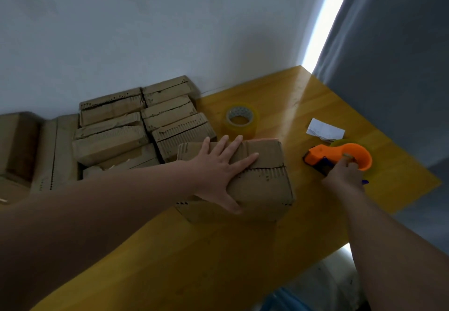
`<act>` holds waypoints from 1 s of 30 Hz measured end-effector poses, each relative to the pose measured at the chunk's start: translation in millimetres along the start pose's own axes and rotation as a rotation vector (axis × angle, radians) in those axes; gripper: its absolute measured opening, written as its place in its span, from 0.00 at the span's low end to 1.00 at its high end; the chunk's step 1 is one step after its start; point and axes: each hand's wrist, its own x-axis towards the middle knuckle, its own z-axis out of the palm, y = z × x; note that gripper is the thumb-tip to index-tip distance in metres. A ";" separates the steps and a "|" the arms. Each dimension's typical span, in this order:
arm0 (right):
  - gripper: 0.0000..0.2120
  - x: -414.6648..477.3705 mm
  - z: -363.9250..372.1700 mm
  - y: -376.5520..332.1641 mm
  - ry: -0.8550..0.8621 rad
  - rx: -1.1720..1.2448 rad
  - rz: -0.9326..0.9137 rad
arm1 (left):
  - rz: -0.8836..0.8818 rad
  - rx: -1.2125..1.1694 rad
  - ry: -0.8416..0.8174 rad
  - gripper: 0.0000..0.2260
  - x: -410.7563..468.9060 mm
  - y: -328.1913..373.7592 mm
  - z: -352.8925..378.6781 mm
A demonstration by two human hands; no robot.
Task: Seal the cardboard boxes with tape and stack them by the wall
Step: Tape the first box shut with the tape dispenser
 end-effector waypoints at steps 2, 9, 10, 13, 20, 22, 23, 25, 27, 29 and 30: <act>0.36 2.1 -0.2 1.0 0.012 -0.048 -0.010 | -0.005 0.003 0.003 0.51 -1.2 0.9 0.5; 0.22 -5.4 3.9 3.5 0.128 -0.152 -0.007 | -0.002 0.000 0.038 0.51 -2.4 2.0 -0.5; 0.20 -9.3 5.0 4.2 0.137 -0.204 -0.041 | -0.003 -0.001 0.040 0.51 -3.2 2.1 -0.8; 0.21 -26.9 9.1 3.4 0.027 -0.312 -0.105 | -0.006 -0.008 0.031 0.51 -10.3 3.9 -0.8; 0.13 -72.9 27.2 0.5 0.000 -0.362 -0.305 | 0.003 -0.029 0.026 0.52 -50.6 -1.2 17.0; 0.16 -83.9 25.1 -8.1 0.017 -0.233 -0.328 | 0.005 -0.031 0.025 0.53 -64.5 -4.7 24.4; 0.17 -91.0 21.1 -14.1 0.021 -0.129 -0.323 | 0.011 -0.031 0.023 0.54 -71.9 -5.7 27.9; 0.18 -106.3 9.3 -27.0 0.014 0.118 -0.304 | 0.029 -0.026 0.020 0.55 -86.7 -7.0 35.2; 0.19 -127.8 -8.6 -39.0 0.029 0.357 -0.304 | 0.058 -0.020 0.019 0.56 -101.9 -7.2 43.2; 0.17 -152.9 -27.5 -50.6 0.075 0.543 -0.323 | 0.086 -0.018 0.026 0.57 -117.6 -6.7 50.9; 0.16 -166.3 -36.5 -56.6 0.100 0.636 -0.342 | 0.091 -0.018 0.031 0.57 -125.3 -5.9 54.3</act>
